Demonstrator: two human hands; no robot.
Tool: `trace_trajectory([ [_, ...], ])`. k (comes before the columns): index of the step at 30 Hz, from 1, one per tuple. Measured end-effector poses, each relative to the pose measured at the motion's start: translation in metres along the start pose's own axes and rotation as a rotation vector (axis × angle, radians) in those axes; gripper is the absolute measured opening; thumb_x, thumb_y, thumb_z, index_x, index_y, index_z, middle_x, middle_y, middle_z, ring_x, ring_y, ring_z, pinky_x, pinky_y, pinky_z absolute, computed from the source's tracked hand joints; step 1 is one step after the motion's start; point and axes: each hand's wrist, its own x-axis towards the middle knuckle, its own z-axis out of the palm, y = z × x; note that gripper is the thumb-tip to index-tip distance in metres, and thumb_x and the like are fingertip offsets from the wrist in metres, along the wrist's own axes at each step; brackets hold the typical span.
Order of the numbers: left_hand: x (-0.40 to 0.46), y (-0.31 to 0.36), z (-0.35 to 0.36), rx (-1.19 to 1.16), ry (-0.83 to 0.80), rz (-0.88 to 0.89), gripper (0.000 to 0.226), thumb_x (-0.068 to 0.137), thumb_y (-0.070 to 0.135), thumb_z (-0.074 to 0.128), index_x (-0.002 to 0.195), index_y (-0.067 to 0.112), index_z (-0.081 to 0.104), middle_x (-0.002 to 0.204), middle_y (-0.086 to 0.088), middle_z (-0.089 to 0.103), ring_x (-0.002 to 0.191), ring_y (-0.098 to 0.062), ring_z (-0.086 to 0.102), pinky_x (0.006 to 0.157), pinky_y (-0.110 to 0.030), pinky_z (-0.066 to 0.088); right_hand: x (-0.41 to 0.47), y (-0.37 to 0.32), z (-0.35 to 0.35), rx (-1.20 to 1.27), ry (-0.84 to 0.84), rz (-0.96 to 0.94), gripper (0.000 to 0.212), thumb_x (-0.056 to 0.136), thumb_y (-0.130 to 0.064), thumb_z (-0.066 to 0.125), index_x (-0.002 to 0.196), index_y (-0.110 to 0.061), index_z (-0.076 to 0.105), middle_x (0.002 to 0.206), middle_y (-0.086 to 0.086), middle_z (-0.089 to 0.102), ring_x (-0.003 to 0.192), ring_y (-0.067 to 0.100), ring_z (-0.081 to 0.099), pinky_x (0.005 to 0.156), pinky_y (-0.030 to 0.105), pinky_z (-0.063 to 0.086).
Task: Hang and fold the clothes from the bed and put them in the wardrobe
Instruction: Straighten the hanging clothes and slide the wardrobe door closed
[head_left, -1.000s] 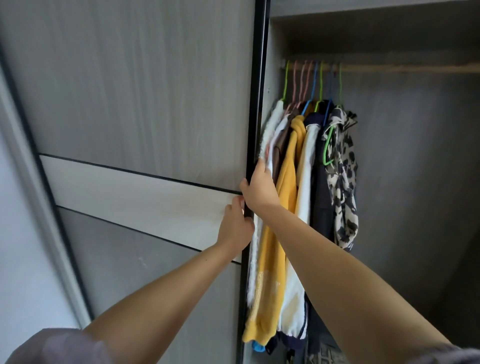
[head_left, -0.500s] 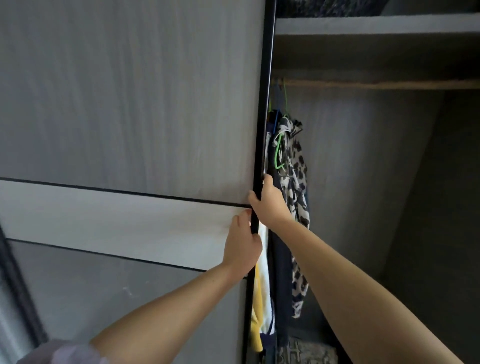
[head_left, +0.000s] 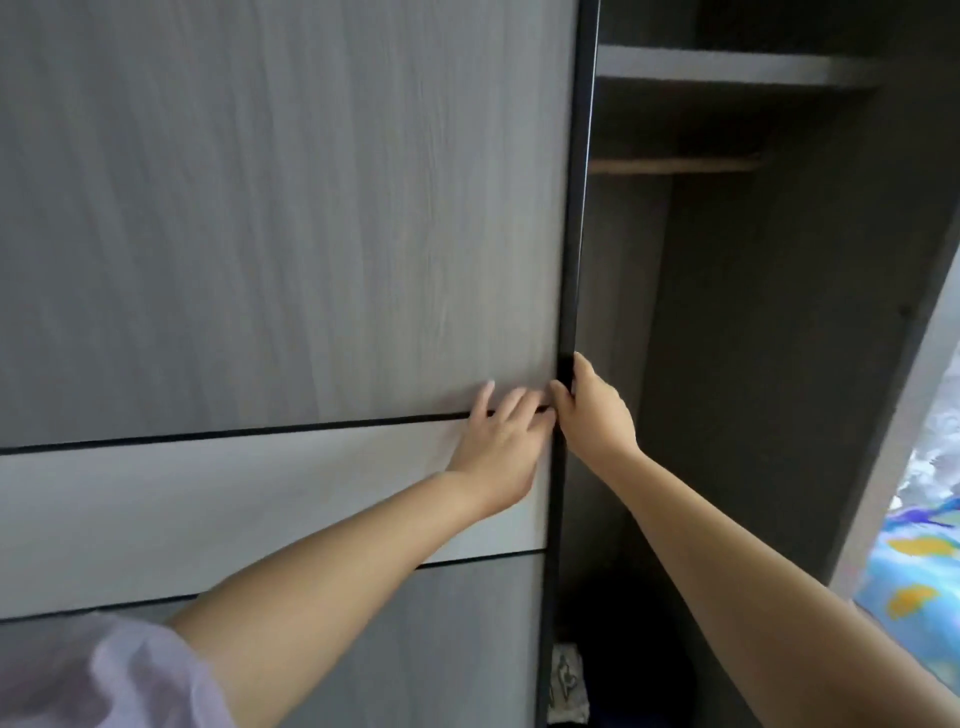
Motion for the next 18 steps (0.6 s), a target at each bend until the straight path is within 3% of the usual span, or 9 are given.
trace_trajectory([
  [2,0.020,-0.013,-0.012,0.271,-0.034,0.090,0.072,0.088,0.016,0.049,0.152,0.018,0.015,0.160,-0.008,0.000,0.147,-0.024,-0.004,0.108,-0.063,-0.014,-0.007,0.016,-0.009,0.037,0.079,0.023,0.050,0.100,-0.027,0.044,0.147,-0.019,0.029,0.145,0.004,0.043,0.122,0.026,0.052,0.092,0.039,0.046],
  [5,0.052,-0.032,-0.031,0.491,-0.033,0.136,0.087,0.089,0.039,0.055,0.153,0.022,0.000,0.157,-0.011,-0.022,0.145,-0.028,-0.021,0.096,-0.069,-0.022,-0.028,0.037,-0.011,0.083,0.217,0.052,0.056,0.099,-0.022,0.046,0.150,-0.021,0.024,0.156,-0.001,0.023,0.140,0.020,0.032,0.103,0.030,0.036],
  [8,0.077,-0.041,-0.047,0.639,-0.003,0.179,0.108,0.079,0.063,0.058,0.151,0.022,-0.012,0.155,-0.013,-0.028,0.143,-0.032,-0.024,0.095,-0.072,-0.021,-0.048,0.041,0.008,0.114,0.170,0.095,0.064,0.099,-0.033,0.047,0.152,-0.028,0.012,0.161,-0.004,0.000,0.148,0.018,0.006,0.109,0.026,0.022],
  [12,0.103,-0.032,-0.051,0.647,0.011,0.226,0.114,0.076,0.071,0.056,0.150,0.023,-0.016,0.154,-0.012,-0.031,0.142,-0.031,-0.027,0.098,-0.070,-0.019,-0.053,0.035,0.043,0.388,0.038,0.345,0.082,0.094,-0.050,0.049,0.151,-0.036,-0.007,0.159,-0.004,-0.022,0.148,0.020,-0.009,0.119,0.039,0.014],
  [18,0.148,0.006,-0.042,0.576,0.024,0.305,0.109,0.080,0.072,0.049,0.149,0.022,-0.020,0.153,-0.009,-0.033,0.141,-0.029,-0.030,0.091,-0.064,-0.029,-0.030,0.070,0.048,0.458,0.186,0.441,0.086,0.093,-0.054,0.048,0.147,-0.042,-0.017,0.154,-0.007,-0.034,0.143,0.020,-0.029,0.117,0.044,0.001],
])
